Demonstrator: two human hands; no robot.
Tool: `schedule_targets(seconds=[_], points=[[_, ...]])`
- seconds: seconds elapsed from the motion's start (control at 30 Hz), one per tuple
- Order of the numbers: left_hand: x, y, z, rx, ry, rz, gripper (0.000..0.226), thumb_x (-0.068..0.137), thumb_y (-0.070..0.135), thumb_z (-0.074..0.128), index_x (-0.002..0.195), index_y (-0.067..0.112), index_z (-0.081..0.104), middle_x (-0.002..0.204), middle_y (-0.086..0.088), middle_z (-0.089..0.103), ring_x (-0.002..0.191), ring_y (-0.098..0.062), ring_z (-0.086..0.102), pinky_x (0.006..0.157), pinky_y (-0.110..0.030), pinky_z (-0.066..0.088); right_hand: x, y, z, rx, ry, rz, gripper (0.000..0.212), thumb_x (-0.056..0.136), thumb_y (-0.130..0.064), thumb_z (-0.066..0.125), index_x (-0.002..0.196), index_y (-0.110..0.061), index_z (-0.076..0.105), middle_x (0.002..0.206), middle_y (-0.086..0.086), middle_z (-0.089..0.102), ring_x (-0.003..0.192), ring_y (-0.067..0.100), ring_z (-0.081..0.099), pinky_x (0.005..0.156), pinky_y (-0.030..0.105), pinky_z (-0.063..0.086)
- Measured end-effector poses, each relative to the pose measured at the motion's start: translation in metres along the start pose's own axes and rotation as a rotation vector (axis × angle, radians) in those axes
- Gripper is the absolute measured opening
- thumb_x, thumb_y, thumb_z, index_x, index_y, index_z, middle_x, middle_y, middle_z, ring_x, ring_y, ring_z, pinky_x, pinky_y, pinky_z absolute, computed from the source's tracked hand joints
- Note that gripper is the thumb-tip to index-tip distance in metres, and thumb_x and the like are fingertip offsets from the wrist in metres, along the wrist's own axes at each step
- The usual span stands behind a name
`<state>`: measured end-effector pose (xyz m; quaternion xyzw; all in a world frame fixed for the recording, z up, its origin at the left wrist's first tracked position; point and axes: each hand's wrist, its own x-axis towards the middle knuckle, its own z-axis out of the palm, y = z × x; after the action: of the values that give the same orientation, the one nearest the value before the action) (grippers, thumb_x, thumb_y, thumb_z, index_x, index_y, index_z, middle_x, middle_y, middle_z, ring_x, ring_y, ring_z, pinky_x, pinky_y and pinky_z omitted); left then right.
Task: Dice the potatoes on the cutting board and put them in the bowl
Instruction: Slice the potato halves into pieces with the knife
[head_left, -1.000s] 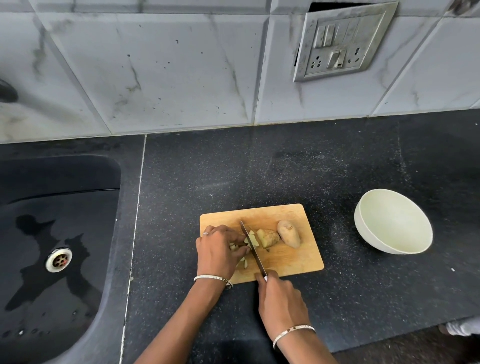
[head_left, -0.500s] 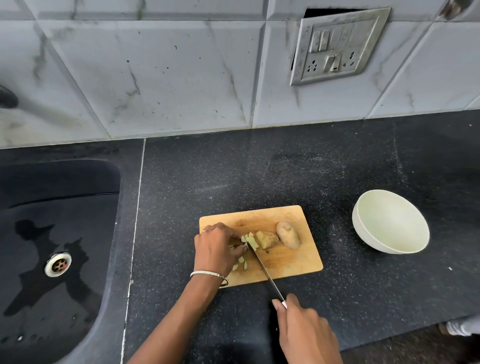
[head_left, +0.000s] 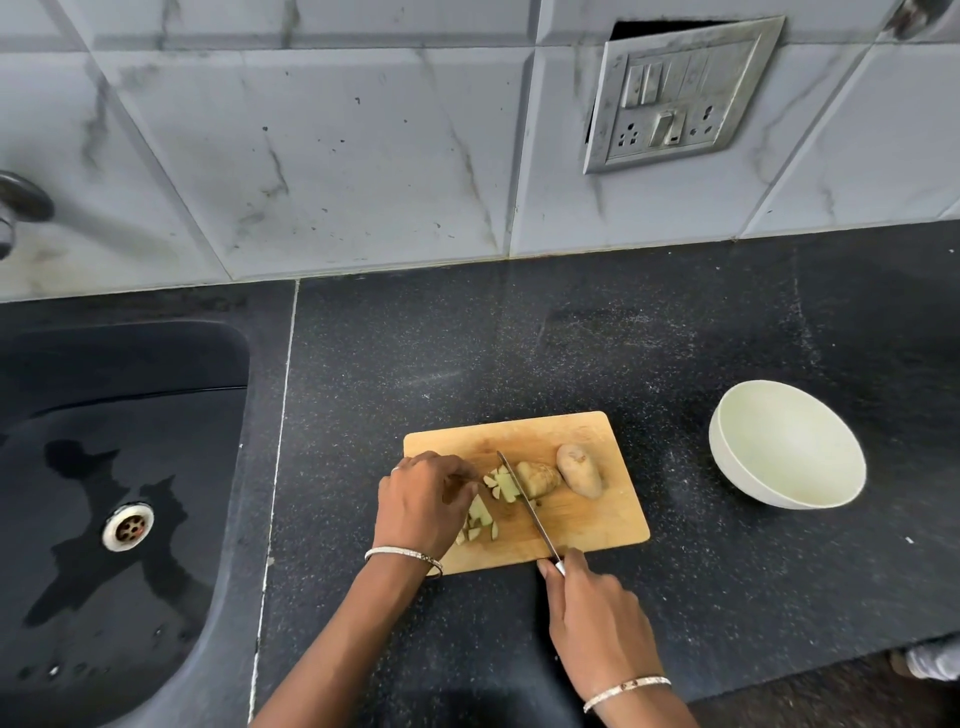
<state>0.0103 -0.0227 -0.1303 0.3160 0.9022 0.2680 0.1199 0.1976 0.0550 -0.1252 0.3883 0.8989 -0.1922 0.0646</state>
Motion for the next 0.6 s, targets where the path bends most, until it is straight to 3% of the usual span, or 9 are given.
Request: schedule_targets(seconds=[0.3,0.47,0.6], points=[[-0.002,-0.002,-0.004,-0.252,-0.035,-0.071,0.018,0.092,0.019,0.058,0.099,0.026,0.073,0.079,0.014,0.069,0.072,-0.006,0.063,0.07,-0.026,0.051,0.002,-0.015,0.002,0.099,-0.046,-0.046,0.036,0.101,-0.051,0.024,0.11,-0.025,0.047,0.094,0.001,0.065,0.093,0.027,0.065,0.061,0.033,0.036],[-0.003,-0.006,-0.003,-0.322,-0.041,-0.134,0.02,0.093,0.012,0.055,0.101,0.021,0.071,0.081,0.009,0.07,0.07,-0.009,0.068,0.074,-0.035,0.057,0.008,-0.02,0.006,0.092,-0.069,-0.081,0.037,0.101,-0.051,0.024,0.109,-0.024,0.048,0.097,0.004,0.065,0.093,0.032,0.063,0.063,0.036,0.037],[-0.002,-0.008,-0.004,-0.369,-0.06,-0.166,0.02,0.093,0.008,0.055,0.101,0.018,0.071,0.08,0.009,0.07,0.064,-0.007,0.069,0.07,-0.03,0.059,0.007,-0.015,0.005,0.098,-0.065,-0.103,0.037,0.1,-0.053,0.023,0.107,-0.025,0.047,0.095,0.004,0.064,0.091,0.032,0.063,0.062,0.037,0.037]])
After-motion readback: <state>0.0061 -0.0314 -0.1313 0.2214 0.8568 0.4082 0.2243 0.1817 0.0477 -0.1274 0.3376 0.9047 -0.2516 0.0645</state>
